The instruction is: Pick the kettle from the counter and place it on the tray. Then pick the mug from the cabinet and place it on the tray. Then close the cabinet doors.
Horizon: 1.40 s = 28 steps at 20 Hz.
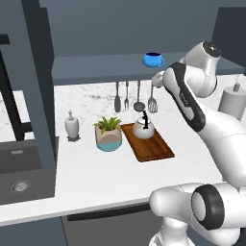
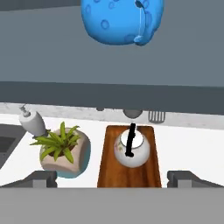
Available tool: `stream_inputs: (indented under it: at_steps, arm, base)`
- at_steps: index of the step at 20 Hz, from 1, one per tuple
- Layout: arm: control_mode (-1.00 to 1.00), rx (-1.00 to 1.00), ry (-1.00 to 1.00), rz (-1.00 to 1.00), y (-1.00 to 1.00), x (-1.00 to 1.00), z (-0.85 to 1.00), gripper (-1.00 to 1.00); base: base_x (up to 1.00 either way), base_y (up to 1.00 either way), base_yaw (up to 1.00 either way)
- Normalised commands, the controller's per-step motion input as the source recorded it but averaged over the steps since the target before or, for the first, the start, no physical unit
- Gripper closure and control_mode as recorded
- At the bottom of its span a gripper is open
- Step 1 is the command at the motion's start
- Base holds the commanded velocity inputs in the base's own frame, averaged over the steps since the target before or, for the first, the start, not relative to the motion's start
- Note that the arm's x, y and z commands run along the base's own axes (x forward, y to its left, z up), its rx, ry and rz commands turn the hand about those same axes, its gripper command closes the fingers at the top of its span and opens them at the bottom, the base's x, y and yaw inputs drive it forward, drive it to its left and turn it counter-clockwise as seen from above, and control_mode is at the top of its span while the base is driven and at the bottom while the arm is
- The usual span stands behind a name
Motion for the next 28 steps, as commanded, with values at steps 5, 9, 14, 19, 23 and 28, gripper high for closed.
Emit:
stream_inputs:
  at_steps: [5, 9, 14, 19, 23, 28]
  arm:
    - [-1.00, 0.00, -0.14, 0.16, -0.13, 0.15, 0.31, -1.00]
    - [-1.00, 0.00, -0.07, 0.17, -0.18, 0.30, 0.21, -1.00]
    - [-1.00, 0.00, 0.00, 0.08, -0.05, 0.43, 0.24, -1.00]
    - [-1.00, 0.00, 0.00, 0.00, 0.00, 0.40, 0.37, -1.00]
    - [-1.00, 0.00, 0.00, 0.00, 0.00, 0.39, 0.20, -1.00]
    - [-1.00, 0.00, 0.00, 0.00, 0.05, 0.32, 0.00, -1.00]
  base:
    - [0.00, 0.00, 0.00]
    - [0.00, 0.00, 0.00]
    - [0.00, 0.00, 0.00]
    - [0.00, 0.00, 0.00]
    - [0.00, 0.00, 0.00]
    - [0.00, 0.00, 0.00]
